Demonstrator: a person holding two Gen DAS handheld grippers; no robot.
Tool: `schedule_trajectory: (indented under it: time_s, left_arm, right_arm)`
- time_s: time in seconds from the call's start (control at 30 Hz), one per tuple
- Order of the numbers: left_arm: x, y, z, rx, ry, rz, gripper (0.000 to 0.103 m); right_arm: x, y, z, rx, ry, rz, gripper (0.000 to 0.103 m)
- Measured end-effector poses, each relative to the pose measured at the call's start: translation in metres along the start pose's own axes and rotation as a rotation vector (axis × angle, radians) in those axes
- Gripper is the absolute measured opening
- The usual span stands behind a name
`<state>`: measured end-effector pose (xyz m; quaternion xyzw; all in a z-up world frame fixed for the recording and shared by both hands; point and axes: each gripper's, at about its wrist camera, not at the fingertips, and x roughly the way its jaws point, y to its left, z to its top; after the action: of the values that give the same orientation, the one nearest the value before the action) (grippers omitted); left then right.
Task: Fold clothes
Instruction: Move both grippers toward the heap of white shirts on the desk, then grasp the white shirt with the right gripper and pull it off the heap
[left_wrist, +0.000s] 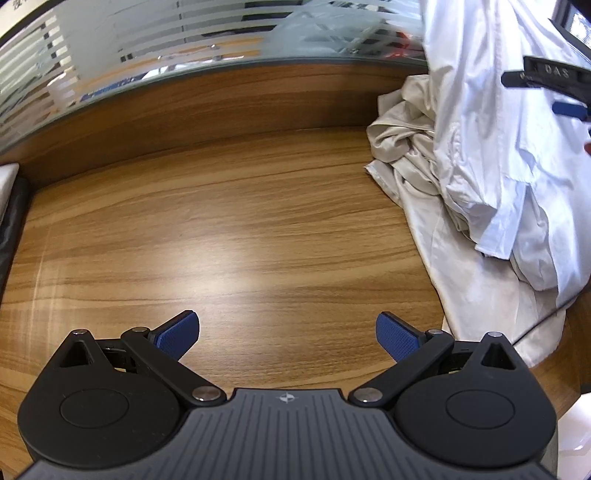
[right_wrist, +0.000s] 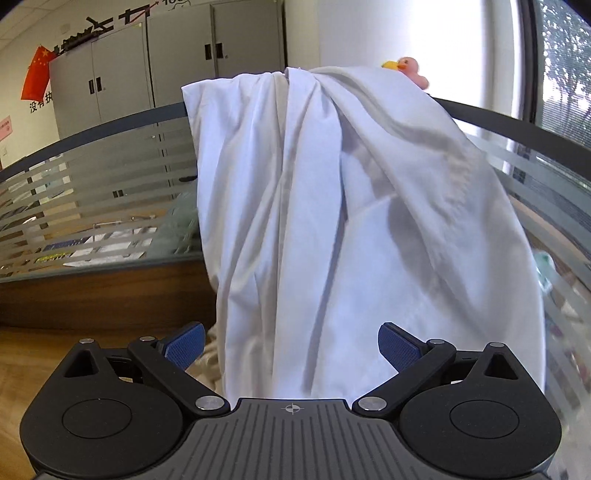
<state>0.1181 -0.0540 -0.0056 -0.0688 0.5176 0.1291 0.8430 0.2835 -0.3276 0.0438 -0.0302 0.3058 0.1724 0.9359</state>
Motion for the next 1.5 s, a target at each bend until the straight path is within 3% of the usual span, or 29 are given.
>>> schedule_trajectory:
  time_s: [0.1, 0.23, 0.27, 0.33, 0.37, 0.4, 0.43, 0.47, 0.5, 0.7, 0.87, 1.03, 1.27, 1.43, 1.5]
  left_arm:
    - [0.006, 0.006, 0.004, -0.025, 0.016, -0.005, 0.102]
    - [0.012, 0.012, 0.007, -0.043, 0.024, -0.006, 0.102]
    - [0.014, 0.014, 0.008, -0.047, 0.025, -0.005, 0.102]
    - [0.016, 0.018, 0.009, -0.056, 0.027, -0.006, 0.102]
    - [0.016, 0.021, 0.01, -0.073, 0.023, -0.009, 0.102]
    - [0.016, 0.023, 0.011, -0.089, 0.019, -0.011, 0.102]
    - [0.015, 0.026, 0.013, -0.108, 0.012, -0.022, 0.102]
    - [0.014, 0.028, 0.015, -0.126, 0.005, -0.032, 0.102]
    - [0.013, 0.03, 0.017, -0.144, -0.002, -0.042, 0.102]
    - [0.003, 0.041, 0.028, -0.205, -0.05, -0.069, 0.102]
    - [-0.012, 0.048, 0.031, -0.219, -0.1, -0.077, 0.102]
    - [-0.028, 0.065, 0.026, -0.254, -0.14, -0.11, 0.102]
    - [-0.036, 0.078, 0.009, -0.242, -0.128, -0.095, 0.102]
    - [-0.032, 0.08, -0.005, -0.189, -0.098, -0.066, 0.102]
    - [-0.028, 0.078, -0.007, -0.162, -0.083, -0.053, 0.102]
  right_arm:
    - [0.024, 0.003, 0.019, -0.033, 0.002, 0.01, 0.084]
    - [0.049, 0.004, 0.038, -0.046, -0.008, -0.015, 0.081]
    - [0.054, 0.003, 0.042, -0.048, -0.009, -0.022, 0.076]
    - [0.064, 0.002, 0.048, -0.052, -0.008, -0.035, 0.06]
    - [0.069, 0.002, 0.051, -0.057, 0.0, -0.039, 0.042]
    - [0.071, 0.001, 0.052, -0.055, 0.011, -0.032, 0.034]
    - [0.07, 0.001, 0.052, -0.046, 0.014, -0.012, 0.032]
    - [0.068, 0.0, 0.052, -0.034, 0.015, 0.012, 0.016]
    - [0.064, 0.0, 0.052, -0.021, 0.012, 0.04, 0.009]
    - [0.016, 0.031, 0.04, -0.099, -0.006, 0.186, 0.007]
    - [-0.019, 0.074, 0.009, -0.137, 0.05, 0.324, 0.007]
    - [-0.039, 0.126, -0.047, -0.215, 0.152, 0.44, 0.007]
    - [-0.051, 0.18, -0.118, -0.314, 0.351, 0.592, 0.008]
    - [-0.052, 0.203, -0.148, -0.36, 0.516, 0.705, 0.009]
    - [-0.054, 0.209, -0.152, -0.378, 0.527, 0.712, 0.012]
